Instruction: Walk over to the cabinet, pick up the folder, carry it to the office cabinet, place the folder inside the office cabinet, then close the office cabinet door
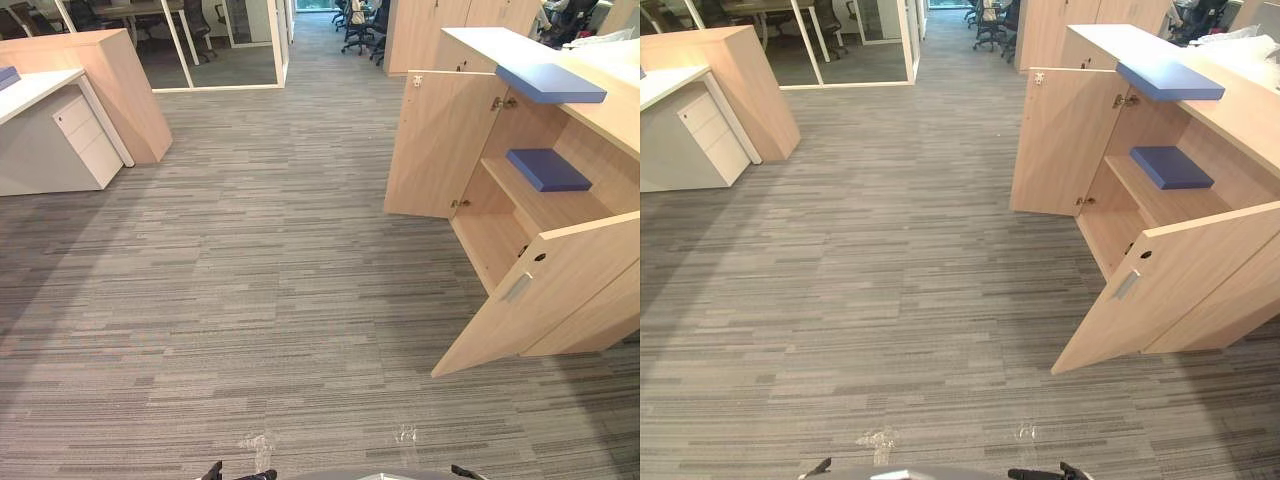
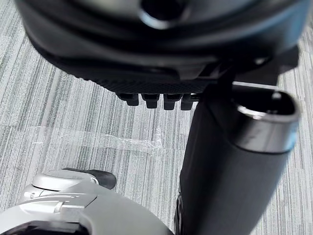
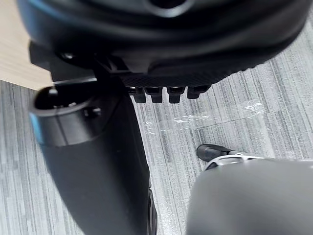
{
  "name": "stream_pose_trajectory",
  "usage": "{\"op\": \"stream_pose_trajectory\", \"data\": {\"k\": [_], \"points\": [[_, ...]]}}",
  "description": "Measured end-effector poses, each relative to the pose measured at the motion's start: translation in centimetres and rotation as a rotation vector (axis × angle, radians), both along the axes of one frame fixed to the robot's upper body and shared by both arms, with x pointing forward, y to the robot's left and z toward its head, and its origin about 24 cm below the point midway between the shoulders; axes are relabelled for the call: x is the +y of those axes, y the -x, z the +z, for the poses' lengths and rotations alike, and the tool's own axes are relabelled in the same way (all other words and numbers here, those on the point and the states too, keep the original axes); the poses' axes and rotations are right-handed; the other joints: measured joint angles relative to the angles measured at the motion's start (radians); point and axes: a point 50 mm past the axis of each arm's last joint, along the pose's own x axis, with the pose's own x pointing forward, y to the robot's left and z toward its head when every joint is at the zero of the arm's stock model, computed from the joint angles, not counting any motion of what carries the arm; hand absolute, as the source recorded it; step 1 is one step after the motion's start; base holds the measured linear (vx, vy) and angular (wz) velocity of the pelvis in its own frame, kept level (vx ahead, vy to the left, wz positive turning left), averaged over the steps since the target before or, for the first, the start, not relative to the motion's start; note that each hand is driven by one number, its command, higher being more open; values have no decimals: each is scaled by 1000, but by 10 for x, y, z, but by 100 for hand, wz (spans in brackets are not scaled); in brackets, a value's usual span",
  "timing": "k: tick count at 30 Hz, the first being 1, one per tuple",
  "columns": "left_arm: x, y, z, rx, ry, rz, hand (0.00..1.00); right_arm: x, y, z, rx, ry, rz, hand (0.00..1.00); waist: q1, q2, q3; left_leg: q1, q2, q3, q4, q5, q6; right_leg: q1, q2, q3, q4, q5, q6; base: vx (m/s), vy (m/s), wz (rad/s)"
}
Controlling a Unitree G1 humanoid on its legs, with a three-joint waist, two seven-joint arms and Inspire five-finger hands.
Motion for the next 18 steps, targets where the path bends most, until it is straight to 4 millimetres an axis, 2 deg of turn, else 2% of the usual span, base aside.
{"op": "stream_pose_trajectory", "data": {"k": [1,6,9,18], "points": [[0,-1,0,-10,21,27,100,4,-9,1,-25,-13,-18,100,1,-1,13,1,0,0,-5,4,2,-1,0,0,0,1,3,0,0,0],[0,-1,0,-21,48,57,100,21,-19,0,-51,-63,-27,100,7,1,24,8,0,2,-18,11,4,0,0,0,-1,3,9,0,0,0],[-1,-1,0,-25,53,54,100,24,-27,1,-70,-76,-13,100,9,2,25,10,-1,2,-22,13,5,0,-2,-1,-1,3,10,0,0,0],[0,-4,1,-23,11,13,100,25,-28,1,-72,-71,-17,100,9,0,33,18,-1,6,-32,14,5,0,-2,0,-1,4,11,0,0,0]]}}
